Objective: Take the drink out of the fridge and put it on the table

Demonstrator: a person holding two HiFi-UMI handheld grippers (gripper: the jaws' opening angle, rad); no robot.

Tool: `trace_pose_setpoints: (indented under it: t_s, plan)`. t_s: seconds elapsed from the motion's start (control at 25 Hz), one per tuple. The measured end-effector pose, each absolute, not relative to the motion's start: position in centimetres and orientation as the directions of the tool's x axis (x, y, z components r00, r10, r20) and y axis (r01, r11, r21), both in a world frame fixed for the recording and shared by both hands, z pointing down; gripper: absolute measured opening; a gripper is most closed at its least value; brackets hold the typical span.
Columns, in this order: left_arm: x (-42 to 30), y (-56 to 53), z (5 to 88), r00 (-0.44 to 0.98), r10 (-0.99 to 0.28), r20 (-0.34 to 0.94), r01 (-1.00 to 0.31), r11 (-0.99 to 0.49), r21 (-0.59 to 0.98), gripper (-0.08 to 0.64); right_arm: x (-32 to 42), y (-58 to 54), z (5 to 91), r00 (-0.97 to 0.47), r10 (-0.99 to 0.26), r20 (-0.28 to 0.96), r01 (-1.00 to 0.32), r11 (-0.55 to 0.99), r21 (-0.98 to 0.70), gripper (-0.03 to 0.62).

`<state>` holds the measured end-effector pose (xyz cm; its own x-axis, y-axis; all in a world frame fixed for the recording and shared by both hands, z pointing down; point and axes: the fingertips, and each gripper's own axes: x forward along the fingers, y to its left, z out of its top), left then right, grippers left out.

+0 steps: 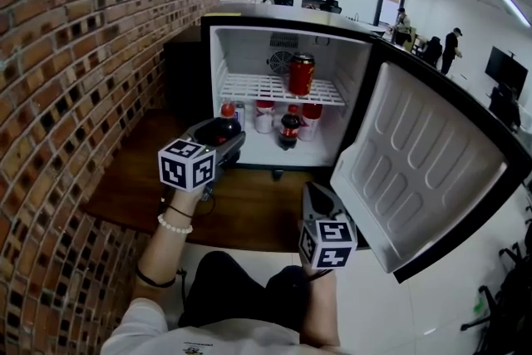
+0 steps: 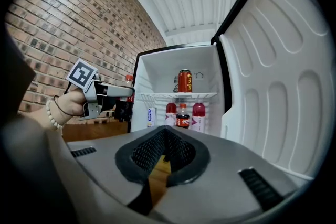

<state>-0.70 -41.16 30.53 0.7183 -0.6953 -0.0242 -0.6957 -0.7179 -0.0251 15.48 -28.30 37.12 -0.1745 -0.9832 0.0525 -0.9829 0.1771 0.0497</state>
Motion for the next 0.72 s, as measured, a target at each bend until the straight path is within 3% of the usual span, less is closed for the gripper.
trace_pose_setpoints:
  t_s: [0.72]
  plan:
    - [-6.6, -43.7, 41.2, 0.586, -0.805, 0.091, -0.81, -0.586, 0.029, 0.304, 15.0, -28.6, 38.0, -0.187, -0.98, 0.072, -0.981, 0.191, 0.046, 0.012]
